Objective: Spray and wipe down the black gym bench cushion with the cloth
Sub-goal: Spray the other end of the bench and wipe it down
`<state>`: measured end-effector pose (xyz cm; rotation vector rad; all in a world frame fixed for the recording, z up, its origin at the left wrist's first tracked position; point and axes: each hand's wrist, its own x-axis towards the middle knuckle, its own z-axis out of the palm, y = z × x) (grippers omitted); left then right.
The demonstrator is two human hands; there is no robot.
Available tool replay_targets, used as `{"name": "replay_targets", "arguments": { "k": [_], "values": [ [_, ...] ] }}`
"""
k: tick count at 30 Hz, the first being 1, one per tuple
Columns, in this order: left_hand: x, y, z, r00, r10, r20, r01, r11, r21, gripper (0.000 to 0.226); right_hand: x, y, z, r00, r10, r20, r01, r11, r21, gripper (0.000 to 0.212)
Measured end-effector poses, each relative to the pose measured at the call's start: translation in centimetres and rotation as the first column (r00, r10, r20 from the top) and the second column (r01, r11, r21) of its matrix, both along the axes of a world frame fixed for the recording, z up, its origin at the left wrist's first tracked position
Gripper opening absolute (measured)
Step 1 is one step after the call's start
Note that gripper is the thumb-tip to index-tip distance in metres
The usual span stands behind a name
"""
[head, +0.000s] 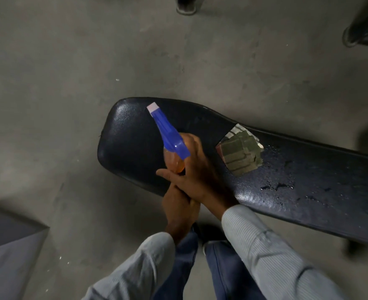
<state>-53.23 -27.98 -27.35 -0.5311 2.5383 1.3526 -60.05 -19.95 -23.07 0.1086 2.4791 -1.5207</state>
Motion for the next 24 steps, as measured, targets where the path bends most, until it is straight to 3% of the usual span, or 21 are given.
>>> {"name": "replay_targets", "arguments": {
  "k": [2, 3, 5, 6, 10, 13, 17, 21, 24],
  "values": [
    [-0.8, 0.4, 0.8, 0.999, -0.012, 0.037, 0.010, 0.998, 0.061, 0.084, 0.3, 0.3, -0.4, 1.000, 0.007, 0.012, -0.007, 1.000, -0.028, 0.110],
    [-1.2, 0.6, 1.2, 0.999, -0.015, 0.048, 0.011, 0.997, 0.076, 0.078, 0.5, 0.4, -0.5, 1.000, 0.012, 0.010, -0.012, 0.999, -0.048, 0.110],
    [-1.8, 1.5, 1.8, 0.989, 0.045, 0.138, -0.052, 0.998, 0.048, 0.034, 1.0, 0.8, -1.2, 1.000, 0.008, -0.023, -0.009, 0.998, -0.057, 0.105],
    [-2.1, 1.7, 2.0, 0.983, 0.072, 0.169, -0.078, 0.997, 0.030, 0.028, 1.2, 1.0, -1.4, 0.999, -0.006, -0.038, 0.003, 0.998, -0.067, 0.100],
    [-1.8, 1.3, 0.3, 0.987, -0.149, 0.061, 0.156, 0.979, -0.130, 0.029, 1.2, 1.5, -1.6, 0.995, -0.100, -0.029, 0.098, 0.993, -0.062, 0.081],
    [-1.8, 1.3, -0.6, 0.976, -0.217, 0.003, 0.214, 0.964, -0.159, 0.058, 1.1, 2.2, -2.1, 0.978, -0.185, -0.096, 0.187, 0.982, 0.015, 0.063],
    [-1.9, 1.6, -1.8, 0.963, -0.261, -0.072, 0.255, 0.963, -0.082, 0.037, 1.0, 4.8, -3.8, 0.937, -0.311, -0.161, 0.325, 0.943, 0.066, 0.057],
    [-1.9, 2.2, -2.0, 0.958, -0.248, -0.143, 0.234, 0.966, -0.107, 0.027, 0.9, 7.8, -5.7, 0.946, -0.259, -0.197, 0.308, 0.907, 0.288, 0.049],
    [-1.9, 2.5, -1.8, 0.934, -0.298, -0.196, 0.271, 0.950, -0.154, 0.022, 0.7, 10.0, -8.2, 0.981, -0.090, -0.170, 0.176, 0.781, 0.599, 0.066]
  ]
}}
